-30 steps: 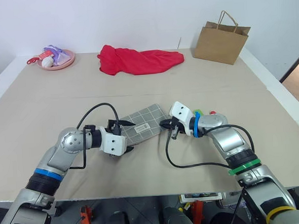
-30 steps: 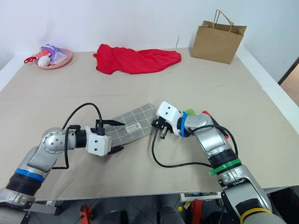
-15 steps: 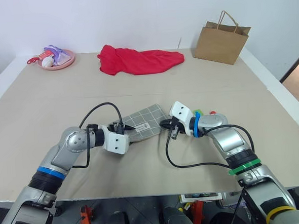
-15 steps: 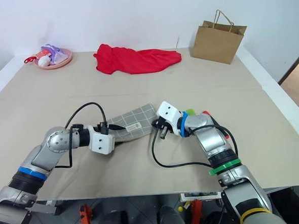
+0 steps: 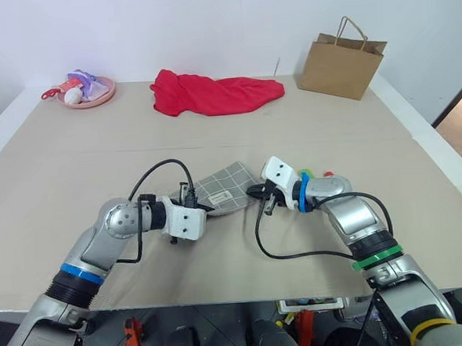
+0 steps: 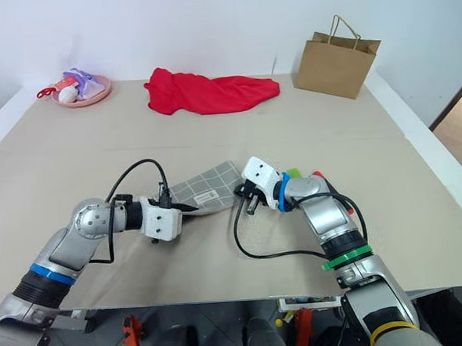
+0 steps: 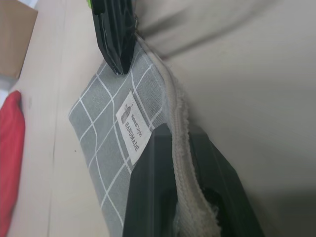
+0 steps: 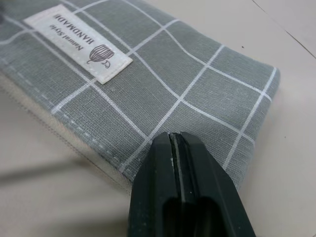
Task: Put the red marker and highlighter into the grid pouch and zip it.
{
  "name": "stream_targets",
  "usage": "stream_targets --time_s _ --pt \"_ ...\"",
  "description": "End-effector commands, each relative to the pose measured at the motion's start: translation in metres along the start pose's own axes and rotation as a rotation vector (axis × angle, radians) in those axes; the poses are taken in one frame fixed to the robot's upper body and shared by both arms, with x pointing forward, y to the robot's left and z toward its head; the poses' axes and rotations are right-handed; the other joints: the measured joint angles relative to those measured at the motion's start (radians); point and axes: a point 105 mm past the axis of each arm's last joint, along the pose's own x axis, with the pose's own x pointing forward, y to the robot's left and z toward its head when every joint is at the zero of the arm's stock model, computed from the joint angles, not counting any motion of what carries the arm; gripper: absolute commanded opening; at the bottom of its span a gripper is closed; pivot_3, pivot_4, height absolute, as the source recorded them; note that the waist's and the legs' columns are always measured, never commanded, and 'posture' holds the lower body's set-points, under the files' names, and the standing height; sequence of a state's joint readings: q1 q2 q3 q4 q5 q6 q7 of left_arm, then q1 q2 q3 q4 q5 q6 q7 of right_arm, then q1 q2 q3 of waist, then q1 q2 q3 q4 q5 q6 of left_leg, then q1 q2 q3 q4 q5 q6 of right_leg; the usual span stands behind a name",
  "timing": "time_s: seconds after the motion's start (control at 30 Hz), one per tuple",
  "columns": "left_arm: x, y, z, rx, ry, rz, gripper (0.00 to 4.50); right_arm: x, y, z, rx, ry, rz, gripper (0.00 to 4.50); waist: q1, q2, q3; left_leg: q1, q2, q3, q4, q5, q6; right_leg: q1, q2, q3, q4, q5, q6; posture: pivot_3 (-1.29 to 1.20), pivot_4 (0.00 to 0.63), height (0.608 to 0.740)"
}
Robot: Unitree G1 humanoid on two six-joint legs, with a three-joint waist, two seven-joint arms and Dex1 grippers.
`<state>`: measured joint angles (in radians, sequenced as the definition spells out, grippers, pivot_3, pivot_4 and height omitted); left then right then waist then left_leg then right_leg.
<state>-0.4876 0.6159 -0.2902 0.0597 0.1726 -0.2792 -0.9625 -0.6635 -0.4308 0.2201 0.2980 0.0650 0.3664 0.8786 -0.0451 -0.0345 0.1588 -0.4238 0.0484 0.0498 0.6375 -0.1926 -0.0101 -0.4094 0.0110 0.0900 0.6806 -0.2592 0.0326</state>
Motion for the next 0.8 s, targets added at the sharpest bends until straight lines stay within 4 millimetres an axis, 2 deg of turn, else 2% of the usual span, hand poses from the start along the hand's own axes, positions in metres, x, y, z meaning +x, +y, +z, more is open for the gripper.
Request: stream_targets --time_s 0.03,0.07,0.1,0.13,0.23,0.33,0.43,0.63,0.8 --pt "-0.01 0.021 0.011 -0.109 -0.066 0.109 0.0 -0.007 0.002 0.024 0.116 -0.126 0.043 1.85 0.0 0.0 0.0 0.0 0.0 0.0 0.0 0.0 0.0 0.0 0.0 0.0 0.0 0.0 0.0 0.0 0.15 0.74" --pt "-0.012 0.023 0.011 -0.155 -0.079 0.124 0.0 -0.01 0.002 0.03 0.132 -0.155 0.05 2.23 0.0 0.0 0.0 0.0 0.0 0.0 0.0 0.0 0.0 0.0 0.0 0.0 0.0 0.0 0.0 0.0 0.15 0.74" --pt "-0.013 0.026 0.012 -0.232 -0.1 0.151 0.0 -0.016 0.0 0.04 0.163 -0.205 0.062 2.94 0.0 0.0 0.0 0.0 0.0 0.0 0.0 0.0 0.0 0.0 0.0 0.0 0.0 0.0 0.0 0.0 0.15 0.74" --pt "-0.014 0.029 0.012 -0.284 -0.114 0.168 0.0 -0.02 0.0 0.047 0.183 -0.24 0.073 3.29 0.0 0.0 0.0 0.0 0.0 0.0 0.0 0.0 0.0 0.0 0.0 0.0 0.0 0.0 0.0 0.0 0.15 0.74" --pt "-0.017 0.037 0.011 -0.46 -0.158 0.23 0.0 -0.051 -0.013 0.089 0.287 -0.451 0.085 4.49 0.0 0.0 0.001 -0.001 0.001 -0.002 0.0 0.0 0.0 0.0 0.0 -0.001 0.0 -0.001 0.001 0.0 0.15 0.74" --pt "-0.019 0.042 0.011 -0.579 -0.188 0.268 0.0 -0.078 -0.02 0.106 0.256 -0.523 0.08 4.49 0.0 0.001 0.001 -0.001 0.0 -0.002 0.0 0.0 0.0 0.0 0.0 -0.002 0.0 -0.001 0.001 0.0 0.15 0.74" --pt "-0.021 0.05 0.011 -0.66 -0.212 0.31 0.0 -0.091 -0.025 0.104 0.226 -0.494 0.044 4.49 0.0 0.0 0.001 -0.001 -0.001 -0.005 0.0 0.0 0.0 0.001 0.0 -0.004 0.0 -0.001 0.002 0.0 0.15 0.74" --pt "-0.023 0.057 0.014 -0.726 -0.238 0.337 0.0 -0.073 -0.028 0.057 0.184 -0.282 -0.062 4.49 -0.003 0.001 0.001 -0.001 -0.001 -0.006 0.0 0.0 0.0 0.0 0.001 -0.004 0.0 -0.004 0.006 0.0 0.15 0.74" --pt "-0.024 0.057 0.014 -0.732 -0.236 0.332 0.0 -0.057 -0.038 0.042 0.19 -0.233 -0.141 4.49 -0.003 0.001 0.001 -0.001 -0.001 -0.006 0.0 0.0 -0.001 0.0 0.001 -0.003 0.0 -0.004 0.005 0.0 0.15 0.74"
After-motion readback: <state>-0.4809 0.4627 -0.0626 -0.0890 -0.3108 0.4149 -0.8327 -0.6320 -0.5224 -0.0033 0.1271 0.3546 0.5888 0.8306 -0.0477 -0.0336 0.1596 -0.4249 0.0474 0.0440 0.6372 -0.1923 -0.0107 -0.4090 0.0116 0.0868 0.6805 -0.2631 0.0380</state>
